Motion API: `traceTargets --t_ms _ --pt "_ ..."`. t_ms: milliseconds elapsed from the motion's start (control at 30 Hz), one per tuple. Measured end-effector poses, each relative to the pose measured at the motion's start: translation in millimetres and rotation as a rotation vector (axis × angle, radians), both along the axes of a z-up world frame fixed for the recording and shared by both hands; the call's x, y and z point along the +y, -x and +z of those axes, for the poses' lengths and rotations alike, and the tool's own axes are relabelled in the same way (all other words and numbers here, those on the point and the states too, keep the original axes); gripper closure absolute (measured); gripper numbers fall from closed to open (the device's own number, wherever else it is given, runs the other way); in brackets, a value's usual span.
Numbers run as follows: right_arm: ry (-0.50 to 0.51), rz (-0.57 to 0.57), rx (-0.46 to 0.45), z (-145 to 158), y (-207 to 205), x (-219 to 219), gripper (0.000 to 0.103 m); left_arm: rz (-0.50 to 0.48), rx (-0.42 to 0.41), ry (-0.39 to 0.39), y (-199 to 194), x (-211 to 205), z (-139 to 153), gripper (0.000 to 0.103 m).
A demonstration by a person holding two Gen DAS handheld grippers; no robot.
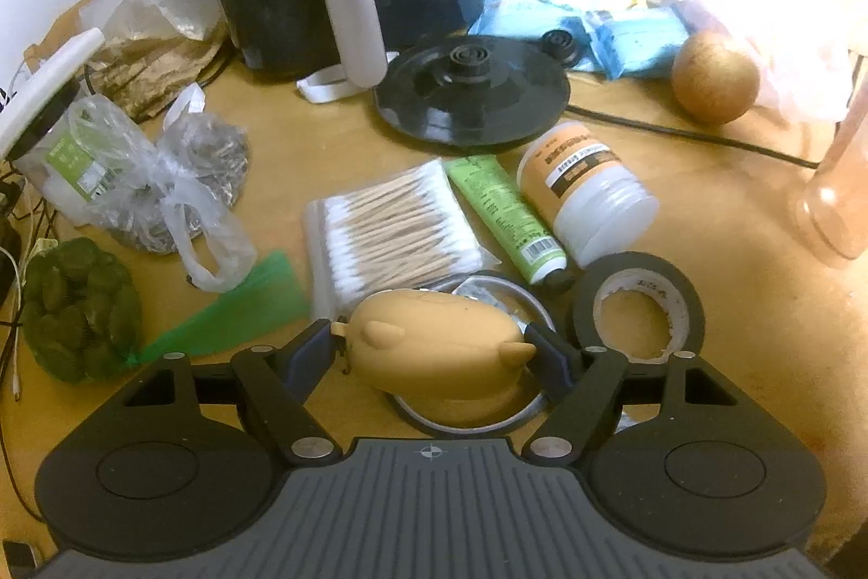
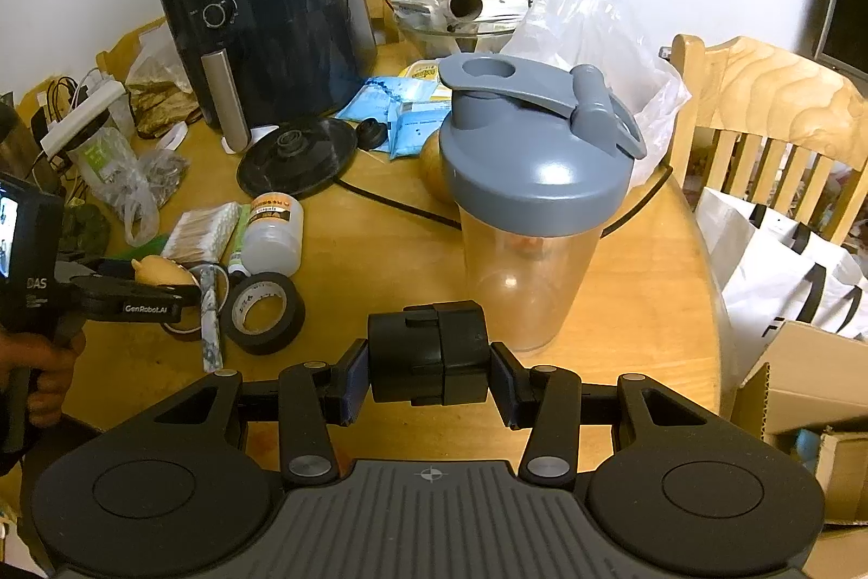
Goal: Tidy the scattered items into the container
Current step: 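Close the left gripper on the yellow bear-face toy, then lift the yellow bear-face toy off the table with the left gripper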
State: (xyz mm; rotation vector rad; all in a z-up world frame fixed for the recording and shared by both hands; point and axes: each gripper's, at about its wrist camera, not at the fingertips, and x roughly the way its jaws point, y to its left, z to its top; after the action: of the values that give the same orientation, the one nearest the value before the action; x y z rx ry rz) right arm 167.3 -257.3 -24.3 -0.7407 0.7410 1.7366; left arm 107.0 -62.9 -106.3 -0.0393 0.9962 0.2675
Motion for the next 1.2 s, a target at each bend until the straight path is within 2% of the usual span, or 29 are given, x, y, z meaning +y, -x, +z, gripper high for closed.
traceTargets --t_ms 733,1000,1200 --pt "-0.033 0.061 0.002 13 26 -12 0.054 0.004 -0.179 0.023 37 0 73 0.028" --pt "-0.046 0.091 0.004 19 36 -19 0.054 -0.002 -0.215 0.030 55 -3 95 0.028" --pt "-0.052 0.108 0.005 23 41 -24 0.054 -0.002 -0.234 0.063 71 -5 106 0.028"
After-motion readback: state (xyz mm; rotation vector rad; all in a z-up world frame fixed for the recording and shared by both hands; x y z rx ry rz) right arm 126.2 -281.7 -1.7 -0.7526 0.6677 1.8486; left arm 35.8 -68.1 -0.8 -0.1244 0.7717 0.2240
